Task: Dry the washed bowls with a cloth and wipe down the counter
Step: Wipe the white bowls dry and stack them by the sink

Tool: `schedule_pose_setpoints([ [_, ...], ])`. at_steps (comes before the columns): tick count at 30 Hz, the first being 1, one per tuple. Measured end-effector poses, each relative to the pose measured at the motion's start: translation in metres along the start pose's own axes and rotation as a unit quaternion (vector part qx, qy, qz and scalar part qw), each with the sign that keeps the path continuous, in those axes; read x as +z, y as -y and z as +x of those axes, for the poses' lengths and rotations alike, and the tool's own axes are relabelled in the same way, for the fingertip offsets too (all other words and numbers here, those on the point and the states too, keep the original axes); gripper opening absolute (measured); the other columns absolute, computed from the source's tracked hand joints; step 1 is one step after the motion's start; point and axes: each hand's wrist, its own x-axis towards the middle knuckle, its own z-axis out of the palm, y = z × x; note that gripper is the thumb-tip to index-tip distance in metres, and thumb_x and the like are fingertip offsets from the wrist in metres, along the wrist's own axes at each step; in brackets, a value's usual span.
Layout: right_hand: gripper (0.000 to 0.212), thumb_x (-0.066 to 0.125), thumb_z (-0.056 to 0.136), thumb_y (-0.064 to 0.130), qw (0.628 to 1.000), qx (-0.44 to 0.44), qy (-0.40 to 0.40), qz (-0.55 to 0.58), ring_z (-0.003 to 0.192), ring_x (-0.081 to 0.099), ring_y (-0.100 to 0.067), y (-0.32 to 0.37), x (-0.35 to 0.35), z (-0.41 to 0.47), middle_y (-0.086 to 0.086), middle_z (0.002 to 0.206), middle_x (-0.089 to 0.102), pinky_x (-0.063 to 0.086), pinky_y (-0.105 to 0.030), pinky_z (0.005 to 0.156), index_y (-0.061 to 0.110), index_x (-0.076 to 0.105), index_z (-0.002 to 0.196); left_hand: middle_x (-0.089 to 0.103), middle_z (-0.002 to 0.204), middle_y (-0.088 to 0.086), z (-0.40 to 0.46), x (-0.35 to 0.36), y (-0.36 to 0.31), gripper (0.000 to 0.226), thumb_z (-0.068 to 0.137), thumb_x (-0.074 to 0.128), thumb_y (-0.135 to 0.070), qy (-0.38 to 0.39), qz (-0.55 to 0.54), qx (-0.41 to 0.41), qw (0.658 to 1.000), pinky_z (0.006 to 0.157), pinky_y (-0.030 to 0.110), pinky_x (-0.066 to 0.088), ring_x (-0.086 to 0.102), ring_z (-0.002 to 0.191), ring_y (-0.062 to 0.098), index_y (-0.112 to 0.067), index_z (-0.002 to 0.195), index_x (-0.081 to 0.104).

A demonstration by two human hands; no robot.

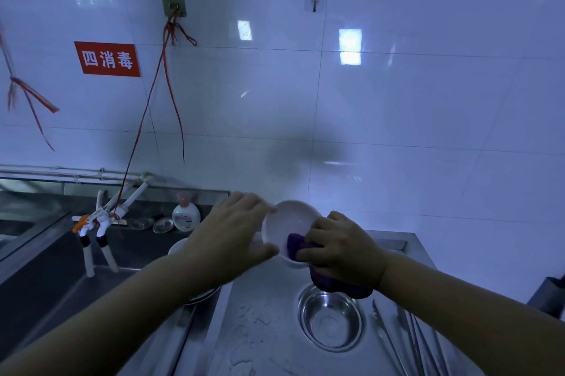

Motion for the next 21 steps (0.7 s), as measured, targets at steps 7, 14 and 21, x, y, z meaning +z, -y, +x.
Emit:
schedule_pose_setpoints([
  [7,0.022,0.069,0.085,0.020,0.998,0.013,-0.004,0.053,0.082,0.059,-0.021,0.005,-0.004,0.009,-0.004,0.092,0.067,0.049,-0.036,0.064,0.018,0.069,0.106,0.064,0.115,-0.007,-0.002,0.011,-0.014,0.024,0.090,0.053,-0.032,0.094,0.120,0.152,0.977,0.109,0.030,0.029,0.055,0.110,0.011,-0.025,0.112,0.059],
  [14,0.049,0.074,0.075,0.012,0.935,0.248,-0.210,0.146,0.099,0.052,-0.018,0.003,-0.020,0.007,-0.008,0.109,0.063,0.047,-0.029,0.086,0.004,0.059,0.122,0.062,0.071,-0.006,-0.016,0.010,-0.004,0.005,0.085,0.065,-0.021,0.043,-0.307,-0.127,0.942,0.057,0.017,0.041,0.054,0.064,0.003,-0.023,0.080,0.064],
  [21,0.054,0.042,0.094,0.049,0.874,0.365,-0.227,0.228,0.108,0.046,-0.013,0.030,-0.017,0.037,0.003,0.123,0.057,0.034,-0.010,0.093,0.009,0.057,0.128,0.070,0.101,0.012,-0.015,0.028,-0.023,0.021,0.079,0.063,-0.019,0.012,-0.671,-0.206,0.713,0.078,0.032,0.054,0.065,0.095,0.026,-0.018,0.098,0.072],
])
